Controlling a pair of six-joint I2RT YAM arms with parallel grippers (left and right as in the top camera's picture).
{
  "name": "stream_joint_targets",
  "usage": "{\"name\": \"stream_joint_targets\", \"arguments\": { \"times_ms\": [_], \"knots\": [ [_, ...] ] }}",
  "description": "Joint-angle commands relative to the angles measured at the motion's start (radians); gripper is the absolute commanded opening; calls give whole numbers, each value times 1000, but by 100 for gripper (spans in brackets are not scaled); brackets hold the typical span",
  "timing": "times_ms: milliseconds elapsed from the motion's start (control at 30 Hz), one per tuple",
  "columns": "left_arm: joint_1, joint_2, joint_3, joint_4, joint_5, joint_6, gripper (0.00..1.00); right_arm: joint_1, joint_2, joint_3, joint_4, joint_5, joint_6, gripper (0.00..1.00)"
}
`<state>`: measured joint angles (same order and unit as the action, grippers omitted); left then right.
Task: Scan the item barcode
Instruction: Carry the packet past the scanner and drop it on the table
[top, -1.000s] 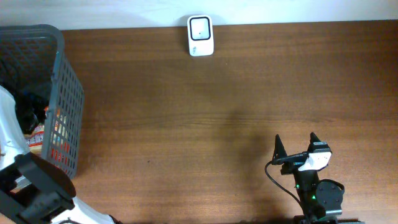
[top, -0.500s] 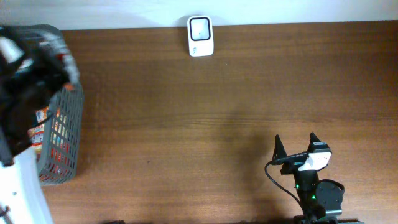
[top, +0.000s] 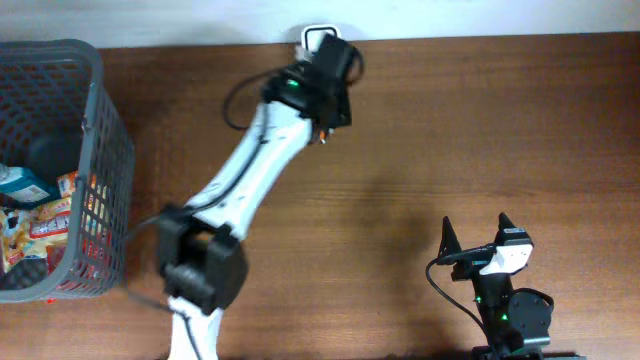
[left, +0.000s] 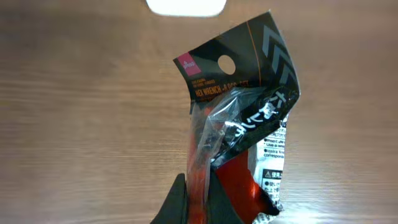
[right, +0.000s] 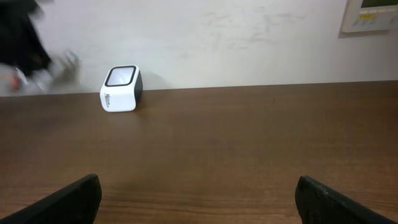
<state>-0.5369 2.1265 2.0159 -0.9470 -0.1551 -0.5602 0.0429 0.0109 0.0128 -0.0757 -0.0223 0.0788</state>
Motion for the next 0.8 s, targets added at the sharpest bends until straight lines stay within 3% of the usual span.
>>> {"name": "stream_joint_targets", "arguments": {
  "times_ms": [0,133,267,367,467,500,667,767],
  "knots": [
    [-52,94,-3,35,-14,16,0,1,-7,-7,-4,8,4,98],
    [-132,165,-3,182,17,16,6,1,-7,-7,-4,8,4,98],
    [-183,208,-3,230,16,16,12,1,-7,-7,-4,8,4,98],
    [-194,237,-3,235,16,16,25,1,-7,-7,-4,8,4,98],
    [-193,235,0,256,0,17,49,1,-7,-7,-4,8,4,98],
    [-192,234,13,254,-2,27,50,1,-7,-7,-4,8,4,98],
    [-155,118,223,79,-4,197,61,1,-7,-7,-4,8,4,98],
    [-83,10,329,-91,-52,203,63,1,-7,-7,-4,8,4,98]
  ]
}}
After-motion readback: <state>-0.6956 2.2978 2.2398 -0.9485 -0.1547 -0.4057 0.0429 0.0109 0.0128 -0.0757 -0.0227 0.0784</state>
